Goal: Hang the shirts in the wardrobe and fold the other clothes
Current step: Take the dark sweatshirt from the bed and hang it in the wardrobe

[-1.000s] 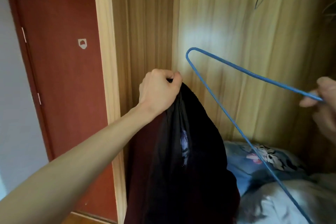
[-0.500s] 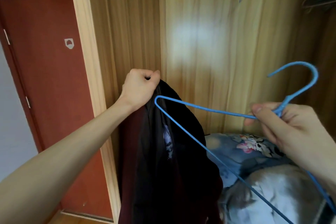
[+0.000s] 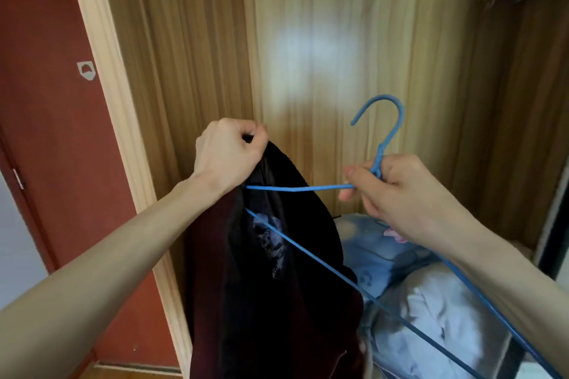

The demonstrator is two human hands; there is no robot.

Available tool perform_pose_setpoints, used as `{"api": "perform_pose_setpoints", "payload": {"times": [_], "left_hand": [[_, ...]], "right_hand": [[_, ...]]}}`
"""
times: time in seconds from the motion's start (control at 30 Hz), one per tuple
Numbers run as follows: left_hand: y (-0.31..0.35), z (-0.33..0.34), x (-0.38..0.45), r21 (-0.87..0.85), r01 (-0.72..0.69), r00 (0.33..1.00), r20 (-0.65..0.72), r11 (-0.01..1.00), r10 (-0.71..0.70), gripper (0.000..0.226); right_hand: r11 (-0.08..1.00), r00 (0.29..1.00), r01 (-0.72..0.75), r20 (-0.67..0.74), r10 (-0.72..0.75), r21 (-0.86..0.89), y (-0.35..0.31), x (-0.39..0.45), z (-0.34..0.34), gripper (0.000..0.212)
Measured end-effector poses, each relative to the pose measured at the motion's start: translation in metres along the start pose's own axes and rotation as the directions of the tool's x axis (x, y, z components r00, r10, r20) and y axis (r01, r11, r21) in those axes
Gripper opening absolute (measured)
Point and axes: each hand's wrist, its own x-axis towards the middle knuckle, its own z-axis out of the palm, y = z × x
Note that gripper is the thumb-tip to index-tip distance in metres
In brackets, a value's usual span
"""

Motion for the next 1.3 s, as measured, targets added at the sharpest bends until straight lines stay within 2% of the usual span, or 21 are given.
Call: {"api": "perform_pose_setpoints", "payload": {"times": [0.17,0.23,0.4,0.5,0.63,0.7,0.77,0.87,0.97,1.03,1.13,1.23,1.3], "left_hand": [[0.020,0.012,-0.014,0.074,-0.142,0.990,0.028,0.987,0.140,0.050],[0.029,0.015,-0.019,0.089,-0.190,0.982,0.034,0.978,0.188,0.052],[0.035,0.019,-0.029,0.087,-0.240,0.970,0.064,0.967,0.235,0.055],[0.038,0.023,-0.046,0.096,-0.341,0.933,0.155,0.935,0.325,0.044],[0.041,0.030,-0.064,-0.110,-0.453,0.808,0.368,0.885,0.460,0.027],[0.042,0.033,-0.065,-0.232,-0.427,0.761,0.429,0.874,0.486,0.029],[0.040,0.035,-0.064,-0.333,-0.381,0.738,0.453,0.863,0.501,0.036],[0.023,0.037,-0.061,-0.389,-0.289,0.780,0.434,0.875,0.451,0.039],[0.014,0.045,-0.059,-0.269,-0.292,0.782,0.485,0.918,0.391,0.041],[0.013,0.053,-0.060,-0.147,-0.325,0.797,0.488,0.934,0.355,0.054],[0.015,0.059,-0.067,-0.040,-0.347,0.856,0.395,0.937,0.333,0.065],[0.017,0.059,-0.069,-0.024,-0.364,0.876,0.331,0.931,0.351,0.064],[0.018,0.059,-0.066,-0.023,-0.340,0.896,0.295,0.940,0.331,0.065]], "right_hand": [[0.995,0.999,0.026,-0.017,-0.028,-0.096,0.010,0.016,0.034,0.042],[0.996,0.999,0.023,-0.045,-0.026,-0.081,0.020,0.017,0.050,0.043],[0.998,0.976,0.064,-0.208,-0.061,0.011,0.047,0.004,0.076,0.045],[0.993,0.949,0.102,-0.304,-0.081,0.054,0.054,-0.004,0.074,0.048],[0.981,0.900,0.194,-0.399,-0.176,0.003,0.064,-0.014,0.056,0.062],[0.971,0.871,0.236,-0.434,-0.232,-0.044,0.073,-0.019,0.049,0.065],[0.965,0.853,0.253,-0.454,-0.257,-0.070,0.081,-0.024,0.044,0.059],[0.959,0.834,0.283,-0.488,-0.258,-0.024,0.086,-0.032,0.036,0.042],[0.964,0.845,0.265,-0.490,-0.214,0.036,0.089,-0.033,0.032,0.042],[0.964,0.855,0.264,-0.466,-0.225,0.020,0.088,-0.033,0.034,0.043],[0.966,0.894,0.252,-0.396,-0.209,0.057,0.084,-0.033,0.033,0.043],[0.961,0.956,0.147,-0.284,-0.078,0.232,0.075,-0.031,0.020,0.044],[0.937,0.987,0.076,-0.157,-0.023,0.341,0.069,-0.025,0.011,0.043]]}}
